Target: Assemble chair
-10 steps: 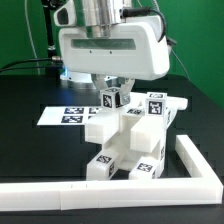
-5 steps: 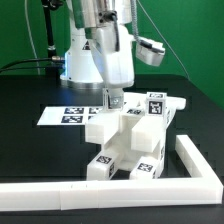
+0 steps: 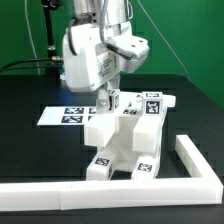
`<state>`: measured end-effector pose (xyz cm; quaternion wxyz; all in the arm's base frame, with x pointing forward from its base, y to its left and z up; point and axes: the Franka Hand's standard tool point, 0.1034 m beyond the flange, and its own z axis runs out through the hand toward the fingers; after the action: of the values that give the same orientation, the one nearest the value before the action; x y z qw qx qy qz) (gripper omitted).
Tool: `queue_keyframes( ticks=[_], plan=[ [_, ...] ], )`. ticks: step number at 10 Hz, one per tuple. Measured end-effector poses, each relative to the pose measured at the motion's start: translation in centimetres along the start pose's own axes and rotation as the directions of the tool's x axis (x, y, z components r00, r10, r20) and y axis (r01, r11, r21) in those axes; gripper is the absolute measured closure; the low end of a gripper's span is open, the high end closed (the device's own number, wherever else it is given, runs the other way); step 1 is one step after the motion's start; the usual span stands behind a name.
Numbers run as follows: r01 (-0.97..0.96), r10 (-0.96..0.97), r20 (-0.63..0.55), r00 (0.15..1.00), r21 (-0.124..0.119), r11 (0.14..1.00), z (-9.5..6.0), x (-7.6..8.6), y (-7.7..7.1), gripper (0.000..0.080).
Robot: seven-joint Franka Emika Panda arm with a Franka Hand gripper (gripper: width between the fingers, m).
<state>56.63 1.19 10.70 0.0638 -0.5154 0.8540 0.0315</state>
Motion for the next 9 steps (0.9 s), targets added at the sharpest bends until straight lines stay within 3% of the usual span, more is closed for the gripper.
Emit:
queue_keyframes(
  ticks=[2, 6, 7, 8, 9],
  plan=[
    [-0.166, 0.166, 0.006, 0.986, -0.003, 0.986, -0.1, -0.6, 0.4, 0.0527],
    [-0.164, 0.164, 0.005, 0.986, -0.009, 0.986, 0.0, -0.9, 0.7, 0.0527],
    [-0.161, 0.161, 0.003, 0.987, -0.010, 0.987, 0.1, -0.9, 0.8, 0.0441],
    [-0.156, 0.156, 0.004, 0.988, -0.011, 0.988, 0.1, -1.0, 0.8, 0.0267],
    [-0.127, 0.127, 0.005, 0.992, -0.013, 0.992, 0.1, -1.4, 1.1, 0.0267]
  ],
)
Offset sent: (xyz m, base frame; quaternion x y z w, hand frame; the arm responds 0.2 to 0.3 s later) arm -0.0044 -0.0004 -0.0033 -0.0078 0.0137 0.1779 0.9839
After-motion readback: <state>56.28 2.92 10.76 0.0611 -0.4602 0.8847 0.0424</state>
